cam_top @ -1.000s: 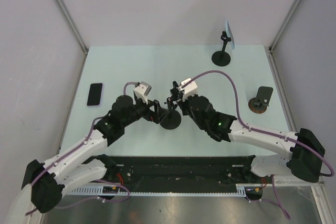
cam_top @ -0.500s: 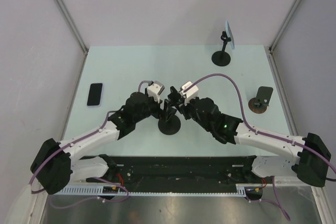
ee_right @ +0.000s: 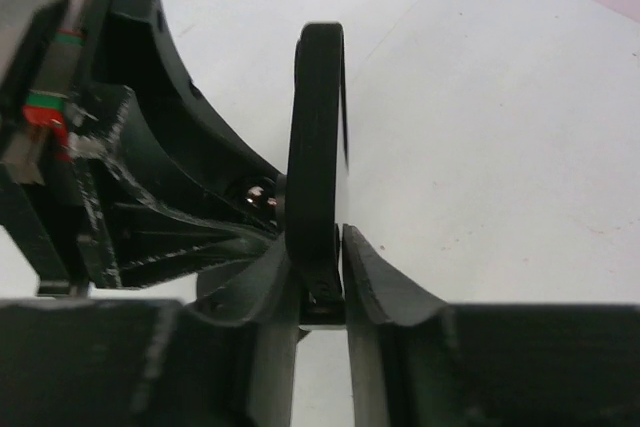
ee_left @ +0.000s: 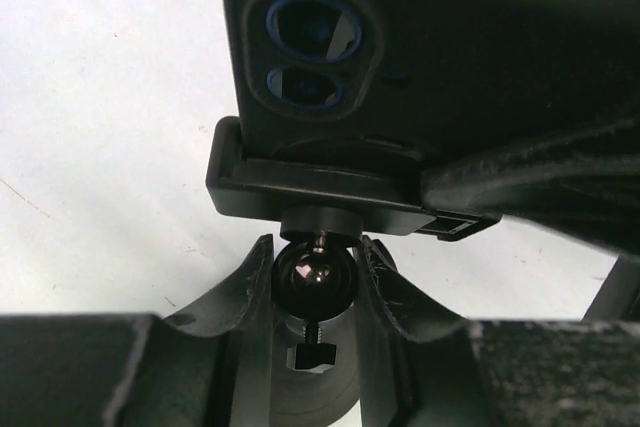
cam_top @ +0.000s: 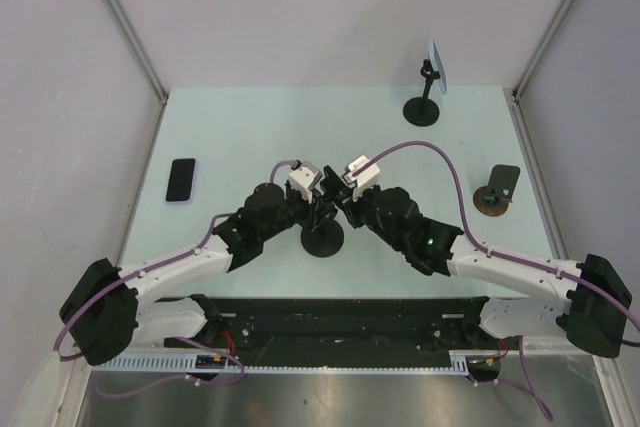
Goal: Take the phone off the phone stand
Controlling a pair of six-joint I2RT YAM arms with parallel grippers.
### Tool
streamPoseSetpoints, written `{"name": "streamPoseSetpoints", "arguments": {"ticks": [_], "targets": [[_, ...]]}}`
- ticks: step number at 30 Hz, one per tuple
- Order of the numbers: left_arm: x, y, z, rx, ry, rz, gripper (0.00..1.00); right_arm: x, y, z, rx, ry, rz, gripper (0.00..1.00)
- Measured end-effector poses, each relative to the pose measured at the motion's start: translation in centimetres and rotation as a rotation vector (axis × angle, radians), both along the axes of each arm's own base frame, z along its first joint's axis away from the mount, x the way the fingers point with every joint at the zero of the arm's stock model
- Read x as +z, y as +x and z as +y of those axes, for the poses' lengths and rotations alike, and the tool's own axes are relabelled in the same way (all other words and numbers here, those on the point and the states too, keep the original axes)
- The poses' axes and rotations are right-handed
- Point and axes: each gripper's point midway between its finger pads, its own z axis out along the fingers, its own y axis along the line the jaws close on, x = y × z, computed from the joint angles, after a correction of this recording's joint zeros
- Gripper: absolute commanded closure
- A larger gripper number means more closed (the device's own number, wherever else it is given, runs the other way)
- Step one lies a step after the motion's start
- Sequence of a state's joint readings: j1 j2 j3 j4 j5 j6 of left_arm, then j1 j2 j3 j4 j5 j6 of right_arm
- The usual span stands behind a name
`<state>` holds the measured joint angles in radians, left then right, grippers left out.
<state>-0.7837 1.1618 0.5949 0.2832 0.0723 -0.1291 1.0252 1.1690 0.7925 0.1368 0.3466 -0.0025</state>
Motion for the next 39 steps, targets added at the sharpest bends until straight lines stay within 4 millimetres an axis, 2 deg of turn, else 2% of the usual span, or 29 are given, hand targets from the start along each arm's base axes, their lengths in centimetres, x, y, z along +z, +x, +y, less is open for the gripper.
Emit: {"name": "streamPoseSetpoints", "arguments": {"ticks": [1, 4, 9, 16, 21, 29, 32, 36, 37, 38, 39], "targets": [[0.0, 0.0, 0.0, 0.003, 0.000, -0.003, 1.00, 0.0, 0.0, 0.1, 0.000, 0.006, 0.001, 0.59], [0.0, -0.2, -0.3, -0.001, 0.004, -0.016, 1.00, 0.9, 0.1, 0.5, 0.006, 0.045, -0.014, 0.50], [0.0, -0.4, -0.5, 0.006, 0.005, -0.026, 1.00, 1.5, 1.1, 1.0, -0.005, 0.085, -0.041, 0.50], [0.0, -0.5, -0.6, 0.013, 0.005, -0.033, 1.00, 0.1, 2.7, 1.4, -0.044, 0.074, -0.039, 0.51], [0.0, -0.5, -0.6, 0.018, 0.004, -0.034, 1.00, -0.4, 3.1, 1.8, -0.052, 0.070, -0.039, 0.53], [0.0, -0.5, -0.6, 0.025, 0.000, -0.035, 1.00, 0.2, 3.4, 1.7, -0.071, 0.094, -0.058, 0.53], [0.0, -0.4, -0.6, 0.028, -0.002, -0.034, 1.00, 0.5, 3.6, 1.6, -0.079, 0.102, -0.064, 0.58], [0.0, -0.4, -0.6, 0.028, -0.003, -0.034, 1.00, 0.5, 3.7, 1.6, -0.076, 0.104, -0.066, 0.80], [0.0, -0.4, -0.6, 0.030, -0.004, -0.035, 1.00, 0.5, 3.6, 1.7, -0.071, 0.105, -0.065, 0.95], [0.0, -0.3, -0.7, 0.032, -0.004, -0.036, 1.00, 0.5, 3.5, 1.8, -0.065, 0.101, -0.068, 1.00], [0.0, -0.3, -0.6, 0.035, -0.004, -0.036, 1.00, 0.5, 3.6, 1.6, -0.066, 0.081, -0.079, 1.00]]}}
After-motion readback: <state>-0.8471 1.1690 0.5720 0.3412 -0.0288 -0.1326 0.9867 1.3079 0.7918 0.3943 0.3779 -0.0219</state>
